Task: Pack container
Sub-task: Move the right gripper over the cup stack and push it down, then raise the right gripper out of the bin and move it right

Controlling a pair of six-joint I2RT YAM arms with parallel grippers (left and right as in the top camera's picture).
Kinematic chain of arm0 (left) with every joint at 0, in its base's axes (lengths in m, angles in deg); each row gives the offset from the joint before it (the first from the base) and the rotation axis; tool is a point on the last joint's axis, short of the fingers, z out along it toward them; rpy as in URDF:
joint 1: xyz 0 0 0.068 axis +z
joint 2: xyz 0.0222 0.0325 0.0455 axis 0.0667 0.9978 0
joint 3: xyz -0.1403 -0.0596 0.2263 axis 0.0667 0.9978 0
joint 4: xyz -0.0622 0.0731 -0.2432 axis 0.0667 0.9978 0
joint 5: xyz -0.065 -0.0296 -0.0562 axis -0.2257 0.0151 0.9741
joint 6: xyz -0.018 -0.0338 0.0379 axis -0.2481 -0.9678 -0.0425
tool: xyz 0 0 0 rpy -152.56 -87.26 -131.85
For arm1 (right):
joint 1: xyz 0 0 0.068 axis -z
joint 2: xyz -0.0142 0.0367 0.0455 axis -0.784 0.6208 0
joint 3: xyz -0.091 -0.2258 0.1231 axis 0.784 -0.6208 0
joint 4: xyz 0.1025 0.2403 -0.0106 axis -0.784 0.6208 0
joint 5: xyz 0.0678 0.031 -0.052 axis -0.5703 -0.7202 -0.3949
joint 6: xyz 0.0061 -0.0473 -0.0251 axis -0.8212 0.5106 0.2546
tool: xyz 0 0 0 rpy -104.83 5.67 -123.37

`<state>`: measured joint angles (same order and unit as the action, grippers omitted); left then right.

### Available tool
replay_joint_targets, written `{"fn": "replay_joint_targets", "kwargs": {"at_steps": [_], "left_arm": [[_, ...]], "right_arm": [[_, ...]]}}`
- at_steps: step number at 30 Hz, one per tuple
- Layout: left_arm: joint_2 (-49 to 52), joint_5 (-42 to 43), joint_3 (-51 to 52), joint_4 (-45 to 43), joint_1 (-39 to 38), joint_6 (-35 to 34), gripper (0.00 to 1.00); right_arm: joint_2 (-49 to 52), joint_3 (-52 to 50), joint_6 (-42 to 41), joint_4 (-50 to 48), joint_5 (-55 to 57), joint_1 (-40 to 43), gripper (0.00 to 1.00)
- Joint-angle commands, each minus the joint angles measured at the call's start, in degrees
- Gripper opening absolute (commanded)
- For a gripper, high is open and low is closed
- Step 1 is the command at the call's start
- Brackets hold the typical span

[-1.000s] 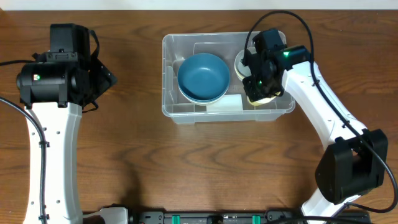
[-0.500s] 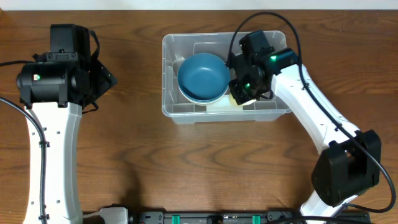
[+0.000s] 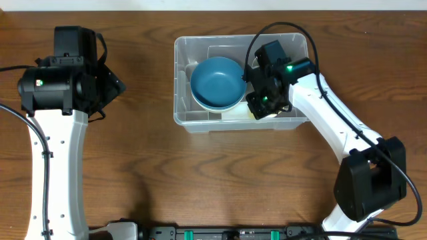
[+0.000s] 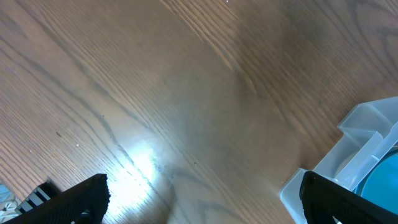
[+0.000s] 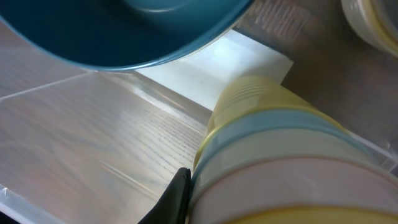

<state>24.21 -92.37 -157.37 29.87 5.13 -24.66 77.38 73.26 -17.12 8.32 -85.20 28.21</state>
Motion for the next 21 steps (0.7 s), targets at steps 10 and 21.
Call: {"fn": "replay_joint_targets", "kwargs": {"at_steps": [10, 21], "left_arm": [[0.28, 0.17, -0.52, 0.26, 0.28, -0.94, 0.98], [0.28, 0.22, -0.50, 0.31, 0.28, -0.96, 0.98]], "right_arm": [[-0.02, -0.13, 1.57, -0.83, 0.98, -0.11, 0.75], [-0.02, 5.53, 2.45, 1.22, 1.86, -0.11, 0.77]]}}
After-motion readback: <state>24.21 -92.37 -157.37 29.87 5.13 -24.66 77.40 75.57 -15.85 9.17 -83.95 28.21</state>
